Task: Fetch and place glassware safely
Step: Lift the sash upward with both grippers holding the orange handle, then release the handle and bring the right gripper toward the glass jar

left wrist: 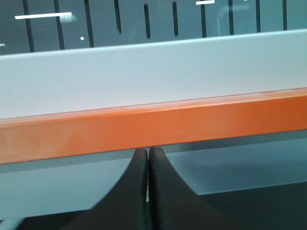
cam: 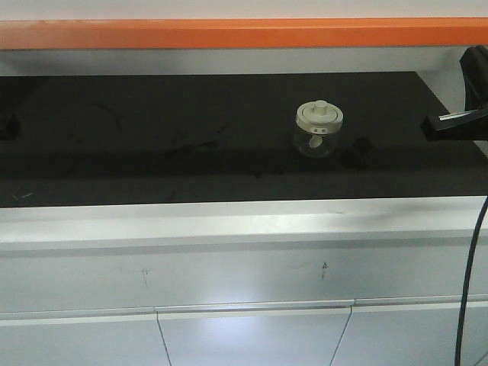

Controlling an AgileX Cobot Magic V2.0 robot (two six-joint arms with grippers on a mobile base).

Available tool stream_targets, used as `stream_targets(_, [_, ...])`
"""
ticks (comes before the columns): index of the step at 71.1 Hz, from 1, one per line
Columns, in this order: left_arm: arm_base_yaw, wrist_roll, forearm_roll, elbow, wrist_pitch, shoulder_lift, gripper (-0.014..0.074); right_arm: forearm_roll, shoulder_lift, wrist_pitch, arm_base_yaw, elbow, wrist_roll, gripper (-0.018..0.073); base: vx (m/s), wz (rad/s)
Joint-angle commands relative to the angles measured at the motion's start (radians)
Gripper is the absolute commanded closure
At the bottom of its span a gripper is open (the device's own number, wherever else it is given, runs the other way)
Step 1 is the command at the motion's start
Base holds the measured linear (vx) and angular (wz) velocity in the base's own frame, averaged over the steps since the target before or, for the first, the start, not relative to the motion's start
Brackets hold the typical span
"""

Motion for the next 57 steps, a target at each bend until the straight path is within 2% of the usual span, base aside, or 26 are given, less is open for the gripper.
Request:
stream_targets(1, [-0.006,-0.007,-0.004,-0.035,-0.035,-0.033,0.0603,0.006,-0.032,-0.039,0.0,-0.032,0.012,0.056,0.0,0.0])
stream_targets(24, [-0.006,-0.007,-0.004,-0.035,0.057,-0.097,0.0603,0.005,-0.069,0.035,0.0,-0.032,0.042,0.056,0.0,0.0])
stream_targets(37, [-0.006,-0.007,-0.004,-0.035,0.231,-0.195,0.0603,-0.007,-0.14,0.176,0.0,-0.032,0.052,0.056,0.0,0.0])
stream_targets(47, [-0.006,-0.007,-0.004,-0.035,0.365,-0.297,0.0603,-0.022,-0.197,0.3,0.001,-0.03,0.116,0.056,0.0,0.0])
stream_targets(57, [-0.006,-0.007,-0.005,-0.035,0.485,-0.414,0.0603,-0.071,-0.238,0.332,0.001,-0.006,0.181,0.056,0.0,0.0])
